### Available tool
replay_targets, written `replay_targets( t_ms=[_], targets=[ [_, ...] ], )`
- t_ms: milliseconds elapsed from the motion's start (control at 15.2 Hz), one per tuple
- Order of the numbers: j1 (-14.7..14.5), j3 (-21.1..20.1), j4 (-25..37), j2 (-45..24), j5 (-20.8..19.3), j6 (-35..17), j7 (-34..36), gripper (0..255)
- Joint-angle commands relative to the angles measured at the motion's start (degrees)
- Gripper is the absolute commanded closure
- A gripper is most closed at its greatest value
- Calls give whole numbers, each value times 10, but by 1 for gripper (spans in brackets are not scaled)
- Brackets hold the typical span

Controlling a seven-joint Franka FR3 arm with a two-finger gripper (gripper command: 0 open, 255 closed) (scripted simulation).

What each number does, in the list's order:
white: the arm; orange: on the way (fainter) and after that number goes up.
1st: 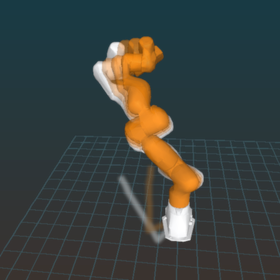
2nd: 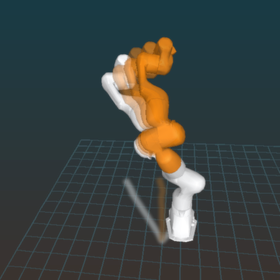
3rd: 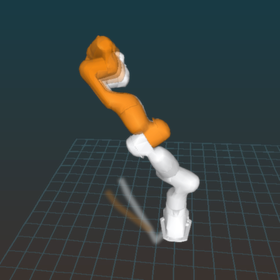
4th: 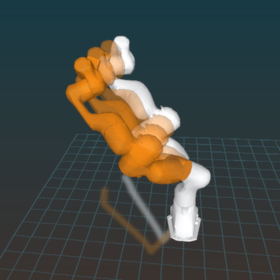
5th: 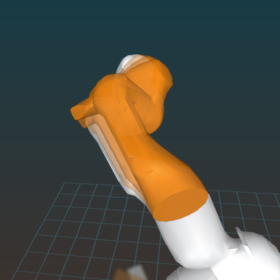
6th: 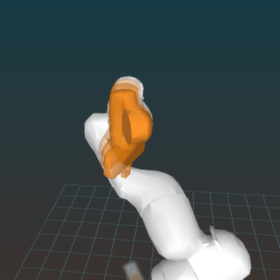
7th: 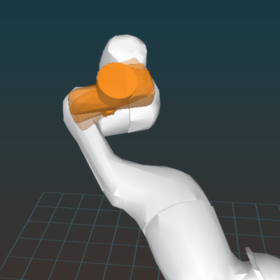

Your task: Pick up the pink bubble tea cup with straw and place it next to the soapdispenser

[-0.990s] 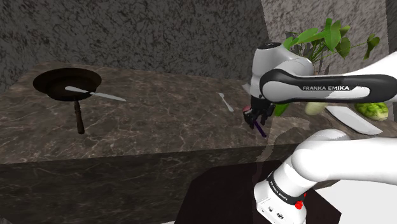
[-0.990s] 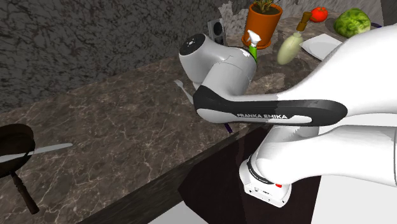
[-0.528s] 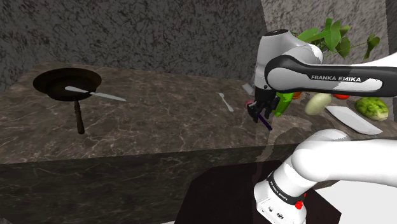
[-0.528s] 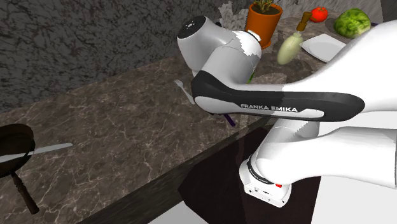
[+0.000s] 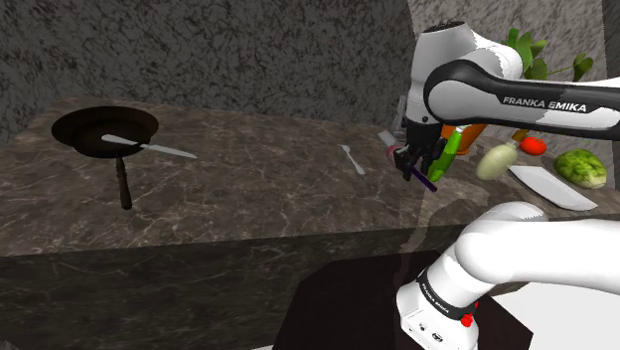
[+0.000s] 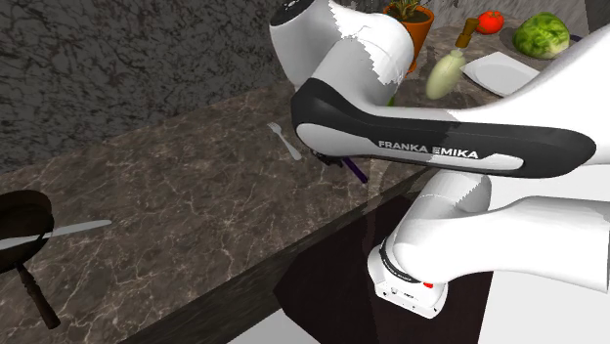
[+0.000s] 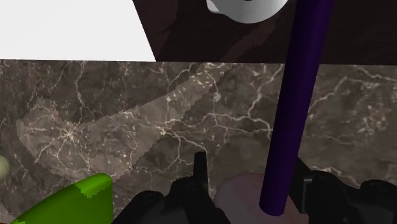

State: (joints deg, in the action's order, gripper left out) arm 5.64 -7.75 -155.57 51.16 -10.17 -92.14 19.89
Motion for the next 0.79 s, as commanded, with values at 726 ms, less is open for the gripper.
replay_targets(
  t_ms=[726],
  targets=[
    [6,2,104,-6,-4,94,-23,255]
  ],
)
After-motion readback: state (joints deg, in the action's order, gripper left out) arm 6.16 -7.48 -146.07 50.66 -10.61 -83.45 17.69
